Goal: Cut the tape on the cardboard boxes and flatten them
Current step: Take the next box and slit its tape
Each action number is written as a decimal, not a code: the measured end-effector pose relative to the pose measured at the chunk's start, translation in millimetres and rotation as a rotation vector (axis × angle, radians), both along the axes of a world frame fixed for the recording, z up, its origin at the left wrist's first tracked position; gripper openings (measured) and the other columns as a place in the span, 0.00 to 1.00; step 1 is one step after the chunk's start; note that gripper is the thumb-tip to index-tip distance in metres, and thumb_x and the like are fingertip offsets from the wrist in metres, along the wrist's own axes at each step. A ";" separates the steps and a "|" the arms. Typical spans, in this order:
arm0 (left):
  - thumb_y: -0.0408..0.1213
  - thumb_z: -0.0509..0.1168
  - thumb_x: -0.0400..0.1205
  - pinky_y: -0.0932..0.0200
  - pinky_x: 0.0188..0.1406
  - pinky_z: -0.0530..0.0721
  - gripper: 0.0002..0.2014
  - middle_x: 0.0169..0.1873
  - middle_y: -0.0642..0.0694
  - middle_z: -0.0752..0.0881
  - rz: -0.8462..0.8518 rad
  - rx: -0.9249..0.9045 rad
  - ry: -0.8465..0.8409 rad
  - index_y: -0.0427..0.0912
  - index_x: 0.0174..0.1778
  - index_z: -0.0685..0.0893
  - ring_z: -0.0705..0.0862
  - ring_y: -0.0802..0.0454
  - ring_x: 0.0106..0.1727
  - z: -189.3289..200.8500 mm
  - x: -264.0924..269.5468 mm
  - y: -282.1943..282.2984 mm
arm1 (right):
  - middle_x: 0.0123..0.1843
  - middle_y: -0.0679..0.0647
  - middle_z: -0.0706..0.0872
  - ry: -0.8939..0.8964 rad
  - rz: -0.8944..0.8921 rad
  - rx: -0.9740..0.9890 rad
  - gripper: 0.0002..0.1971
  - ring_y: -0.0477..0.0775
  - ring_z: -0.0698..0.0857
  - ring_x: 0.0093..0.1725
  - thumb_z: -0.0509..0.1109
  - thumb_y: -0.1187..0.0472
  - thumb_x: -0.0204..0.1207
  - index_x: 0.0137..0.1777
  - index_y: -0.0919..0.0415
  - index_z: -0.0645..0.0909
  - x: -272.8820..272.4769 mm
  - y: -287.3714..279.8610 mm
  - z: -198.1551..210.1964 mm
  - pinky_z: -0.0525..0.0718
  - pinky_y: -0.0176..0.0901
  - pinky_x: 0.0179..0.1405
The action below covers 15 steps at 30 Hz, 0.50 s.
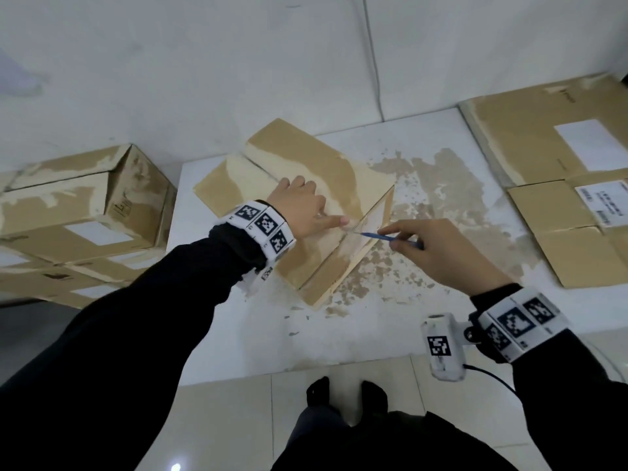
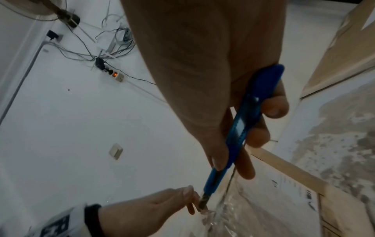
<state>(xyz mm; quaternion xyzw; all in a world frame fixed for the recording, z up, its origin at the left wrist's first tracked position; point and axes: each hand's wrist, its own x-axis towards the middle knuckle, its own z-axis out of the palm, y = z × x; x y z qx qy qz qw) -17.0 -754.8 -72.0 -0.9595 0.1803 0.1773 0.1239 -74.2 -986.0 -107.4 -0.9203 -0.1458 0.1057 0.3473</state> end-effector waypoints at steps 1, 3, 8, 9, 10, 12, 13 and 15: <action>0.68 0.43 0.81 0.45 0.69 0.63 0.37 0.66 0.41 0.76 0.031 0.033 0.001 0.44 0.63 0.84 0.68 0.42 0.69 -3.5 -1.0 -5.4 | 0.46 0.44 0.86 -0.009 0.003 -0.023 0.12 0.36 0.76 0.28 0.65 0.57 0.82 0.63 0.45 0.82 -3.0 0.6 -2.8 0.66 0.27 0.27; 0.66 0.43 0.83 0.44 0.71 0.61 0.36 0.69 0.40 0.74 0.142 0.044 0.025 0.42 0.62 0.85 0.66 0.40 0.72 -5.2 -3.1 -16.3 | 0.46 0.44 0.85 -0.021 0.004 -0.048 0.12 0.34 0.76 0.25 0.65 0.57 0.82 0.62 0.47 0.83 -8.1 0.0 -7.5 0.66 0.26 0.25; 0.53 0.59 0.84 0.49 0.69 0.72 0.21 0.59 0.40 0.81 0.826 -0.768 0.142 0.38 0.57 0.84 0.76 0.40 0.69 -17.4 -0.9 -10.5 | 0.52 0.46 0.88 -0.059 -0.023 -0.031 0.12 0.36 0.78 0.35 0.66 0.58 0.81 0.62 0.47 0.83 -14.4 2.3 -26.1 0.71 0.29 0.33; 0.48 0.63 0.83 0.53 0.63 0.76 0.17 0.54 0.40 0.83 0.958 -0.981 0.157 0.37 0.56 0.84 0.81 0.43 0.62 -20.7 -3.7 -10.6 | 0.52 0.48 0.88 -0.049 -0.022 0.001 0.12 0.40 0.79 0.38 0.66 0.59 0.81 0.62 0.47 0.83 -15.9 3.5 -30.0 0.72 0.31 0.34; 0.44 0.65 0.83 0.55 0.57 0.78 0.16 0.51 0.41 0.85 1.068 -1.129 0.140 0.35 0.56 0.84 0.82 0.45 0.56 -22.1 -7.5 -12.5 | 0.51 0.49 0.88 -0.045 -0.015 0.026 0.13 0.43 0.79 0.39 0.66 0.60 0.81 0.62 0.48 0.83 -17.4 5.2 -32.2 0.72 0.30 0.35; 0.45 0.70 0.79 0.57 0.53 0.81 0.17 0.48 0.41 0.87 1.208 -1.227 0.086 0.33 0.54 0.85 0.82 0.46 0.52 -29.0 -9.1 -15.8 | 0.50 0.49 0.88 -0.098 -0.001 0.018 0.13 0.45 0.81 0.40 0.67 0.60 0.80 0.63 0.50 0.83 -21.1 6.9 -33.7 0.74 0.31 0.36; 0.48 0.72 0.76 0.54 0.57 0.82 0.21 0.48 0.41 0.88 1.236 -1.208 0.071 0.33 0.53 0.86 0.84 0.44 0.53 -31.2 -7.3 -17.8 | 0.49 0.49 0.88 -0.144 -0.007 -0.007 0.13 0.48 0.82 0.41 0.67 0.61 0.80 0.63 0.50 0.83 -22.7 6.3 -32.6 0.77 0.35 0.35; 0.49 0.74 0.75 0.52 0.63 0.80 0.19 0.47 0.40 0.87 1.226 -1.162 0.064 0.33 0.48 0.86 0.84 0.42 0.55 -32.2 -2.9 -21.4 | 0.43 0.48 0.85 -0.238 -0.042 -0.042 0.13 0.51 0.81 0.38 0.67 0.61 0.80 0.63 0.50 0.84 -24.5 3.3 -29.1 0.78 0.43 0.31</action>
